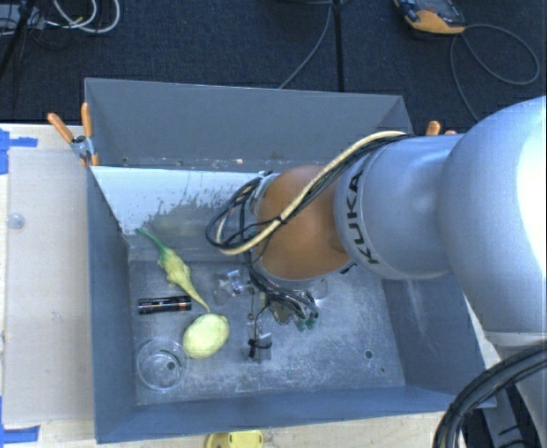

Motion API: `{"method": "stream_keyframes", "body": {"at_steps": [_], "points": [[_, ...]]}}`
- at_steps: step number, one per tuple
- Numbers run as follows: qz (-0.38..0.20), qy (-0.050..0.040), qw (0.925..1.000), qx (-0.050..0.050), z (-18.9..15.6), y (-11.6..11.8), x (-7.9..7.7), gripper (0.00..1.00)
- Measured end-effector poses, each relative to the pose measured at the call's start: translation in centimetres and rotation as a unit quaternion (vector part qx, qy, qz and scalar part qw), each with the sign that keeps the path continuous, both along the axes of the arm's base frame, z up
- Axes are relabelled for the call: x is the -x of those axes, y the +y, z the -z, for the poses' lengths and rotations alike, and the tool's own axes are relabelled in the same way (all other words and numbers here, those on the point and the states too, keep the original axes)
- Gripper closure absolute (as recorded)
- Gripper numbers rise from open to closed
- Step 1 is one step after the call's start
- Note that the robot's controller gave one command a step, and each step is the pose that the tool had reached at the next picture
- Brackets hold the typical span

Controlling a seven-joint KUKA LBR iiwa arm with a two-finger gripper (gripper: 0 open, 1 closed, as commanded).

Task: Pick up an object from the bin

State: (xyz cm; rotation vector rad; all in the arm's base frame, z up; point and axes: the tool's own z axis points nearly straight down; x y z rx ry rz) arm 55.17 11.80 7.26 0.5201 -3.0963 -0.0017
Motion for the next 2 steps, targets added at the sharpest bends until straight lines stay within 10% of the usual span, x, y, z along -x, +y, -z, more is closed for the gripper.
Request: {"method": "stream_keyframes", "body": {"at_steps": [2], "points": [[-0.025, -0.0005, 0.9997, 0.001, 0.0, 2.3, 0.0, 0.00]]}}
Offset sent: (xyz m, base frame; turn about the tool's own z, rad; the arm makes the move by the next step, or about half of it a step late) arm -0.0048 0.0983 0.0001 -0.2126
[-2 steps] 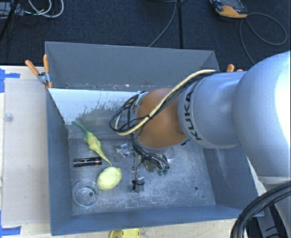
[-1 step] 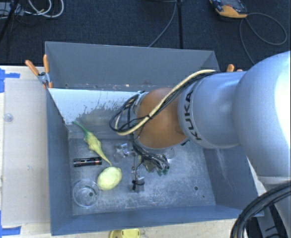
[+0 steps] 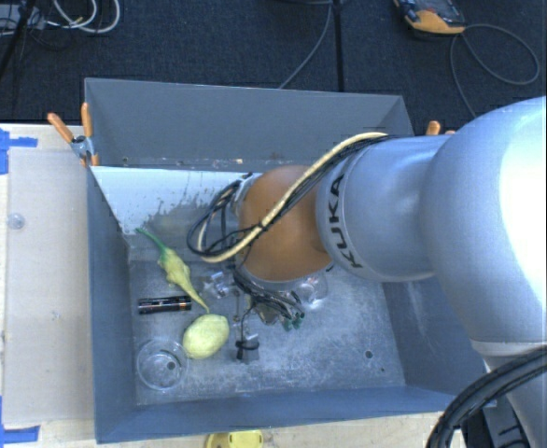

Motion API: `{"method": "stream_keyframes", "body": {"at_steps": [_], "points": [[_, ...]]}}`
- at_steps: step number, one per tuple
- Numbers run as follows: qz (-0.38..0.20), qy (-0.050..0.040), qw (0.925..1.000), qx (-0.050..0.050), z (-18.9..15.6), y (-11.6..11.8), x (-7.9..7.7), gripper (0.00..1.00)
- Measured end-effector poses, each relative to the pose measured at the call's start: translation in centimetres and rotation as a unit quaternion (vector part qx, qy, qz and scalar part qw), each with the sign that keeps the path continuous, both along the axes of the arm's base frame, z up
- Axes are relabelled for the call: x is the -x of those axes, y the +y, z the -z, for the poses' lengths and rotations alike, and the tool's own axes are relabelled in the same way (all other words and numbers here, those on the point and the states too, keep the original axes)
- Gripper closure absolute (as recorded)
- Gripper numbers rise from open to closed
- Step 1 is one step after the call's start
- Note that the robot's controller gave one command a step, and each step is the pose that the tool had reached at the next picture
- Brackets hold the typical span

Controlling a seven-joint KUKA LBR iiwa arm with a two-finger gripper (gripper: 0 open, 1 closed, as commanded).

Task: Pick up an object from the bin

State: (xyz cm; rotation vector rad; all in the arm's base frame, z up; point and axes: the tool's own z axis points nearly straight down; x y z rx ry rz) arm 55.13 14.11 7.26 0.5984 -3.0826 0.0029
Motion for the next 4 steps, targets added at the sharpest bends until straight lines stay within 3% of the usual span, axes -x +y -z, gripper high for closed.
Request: {"method": "stream_keyframes", "body": {"at_steps": [1, 2, 3, 4], "points": [[-0.007, -0.0014, 0.9999, 0.010, -0.7, 3.8, 0.7, 0.00], [0.005, -0.0156, 0.9996, 0.024, -1.7, 12.3, -1.2, 1.00], [0.008, -0.0119, 0.9994, 0.032, -1.7, 12.8, -1.3, 1.00], [0.009, -0.0114, 0.9994, 0.031, -1.6, 12.8, -1.3, 1.00]]}}
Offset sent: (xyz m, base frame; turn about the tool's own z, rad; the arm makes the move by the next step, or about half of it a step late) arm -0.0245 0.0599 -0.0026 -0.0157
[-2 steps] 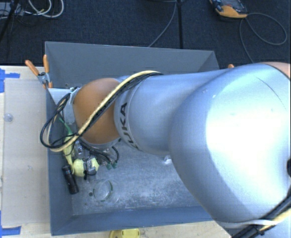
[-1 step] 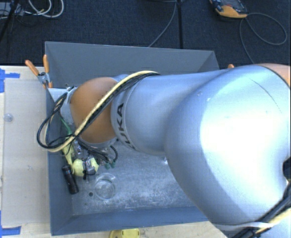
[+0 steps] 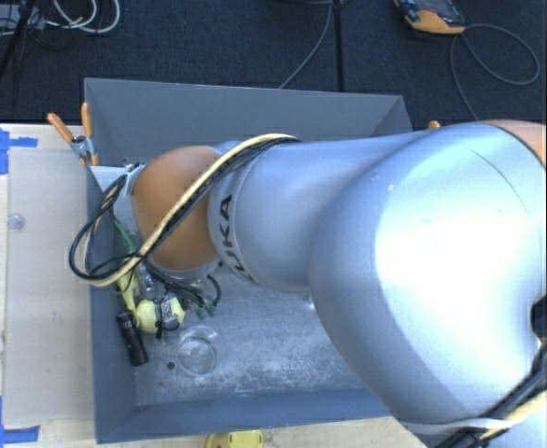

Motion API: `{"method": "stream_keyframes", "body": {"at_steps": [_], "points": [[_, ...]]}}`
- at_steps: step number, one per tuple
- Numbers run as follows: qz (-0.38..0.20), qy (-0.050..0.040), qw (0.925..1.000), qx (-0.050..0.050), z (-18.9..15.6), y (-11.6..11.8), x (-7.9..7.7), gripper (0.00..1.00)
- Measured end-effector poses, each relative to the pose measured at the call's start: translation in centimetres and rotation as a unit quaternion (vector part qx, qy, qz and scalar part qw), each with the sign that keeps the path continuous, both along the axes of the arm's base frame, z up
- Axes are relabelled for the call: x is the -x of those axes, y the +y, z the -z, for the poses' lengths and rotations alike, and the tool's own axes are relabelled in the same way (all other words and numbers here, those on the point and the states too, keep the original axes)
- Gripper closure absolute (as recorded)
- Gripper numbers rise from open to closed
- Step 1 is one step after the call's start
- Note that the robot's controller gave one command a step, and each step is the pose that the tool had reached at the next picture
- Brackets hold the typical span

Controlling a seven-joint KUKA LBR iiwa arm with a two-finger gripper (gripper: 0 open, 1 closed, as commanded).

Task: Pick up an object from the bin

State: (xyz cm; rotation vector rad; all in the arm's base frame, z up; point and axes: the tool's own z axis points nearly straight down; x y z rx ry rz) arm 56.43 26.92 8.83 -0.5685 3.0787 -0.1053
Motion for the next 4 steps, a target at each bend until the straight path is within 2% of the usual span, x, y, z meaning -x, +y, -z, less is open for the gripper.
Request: {"method": "stream_keyframes", "body": {"at_steps": [4], "points": [[0.001, 0.0053, 1.0000, 0.000, 0.20, 0.17, 0.34, 1.00]]}}
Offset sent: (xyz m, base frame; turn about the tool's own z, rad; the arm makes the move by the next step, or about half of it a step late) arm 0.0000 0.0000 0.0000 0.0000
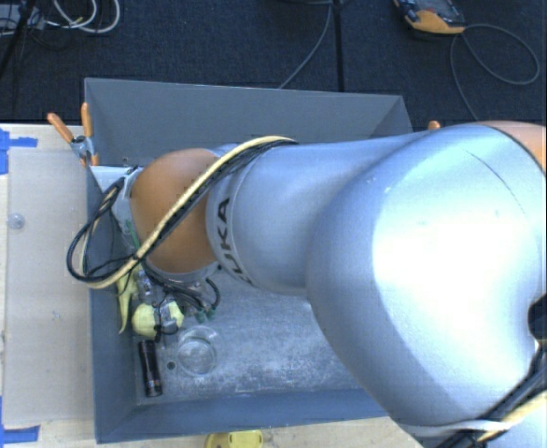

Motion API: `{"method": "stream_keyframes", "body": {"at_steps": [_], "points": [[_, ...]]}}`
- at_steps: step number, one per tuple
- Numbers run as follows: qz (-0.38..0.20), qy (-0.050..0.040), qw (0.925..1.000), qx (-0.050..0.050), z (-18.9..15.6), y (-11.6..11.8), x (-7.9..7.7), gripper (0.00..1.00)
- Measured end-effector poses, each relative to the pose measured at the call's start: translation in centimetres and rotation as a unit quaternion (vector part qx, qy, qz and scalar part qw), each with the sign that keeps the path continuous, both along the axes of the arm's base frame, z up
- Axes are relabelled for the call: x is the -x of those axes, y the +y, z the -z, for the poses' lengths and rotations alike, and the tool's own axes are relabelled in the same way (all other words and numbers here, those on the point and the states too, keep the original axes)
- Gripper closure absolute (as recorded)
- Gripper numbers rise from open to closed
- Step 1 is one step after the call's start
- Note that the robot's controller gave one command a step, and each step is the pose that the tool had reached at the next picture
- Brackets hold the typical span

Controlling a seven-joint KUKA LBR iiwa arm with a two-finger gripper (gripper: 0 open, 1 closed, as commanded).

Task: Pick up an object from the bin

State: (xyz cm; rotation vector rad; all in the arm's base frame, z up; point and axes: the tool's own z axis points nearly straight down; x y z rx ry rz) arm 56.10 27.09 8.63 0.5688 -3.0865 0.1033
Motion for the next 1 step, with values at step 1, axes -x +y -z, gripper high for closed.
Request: {"method": "stream_keyframes", "body": {"at_steps": [1], "points": [[0.000, -0.0001, 1.0000, 0.000, 0.01, 0.00, 0.00, 1.00]]}}
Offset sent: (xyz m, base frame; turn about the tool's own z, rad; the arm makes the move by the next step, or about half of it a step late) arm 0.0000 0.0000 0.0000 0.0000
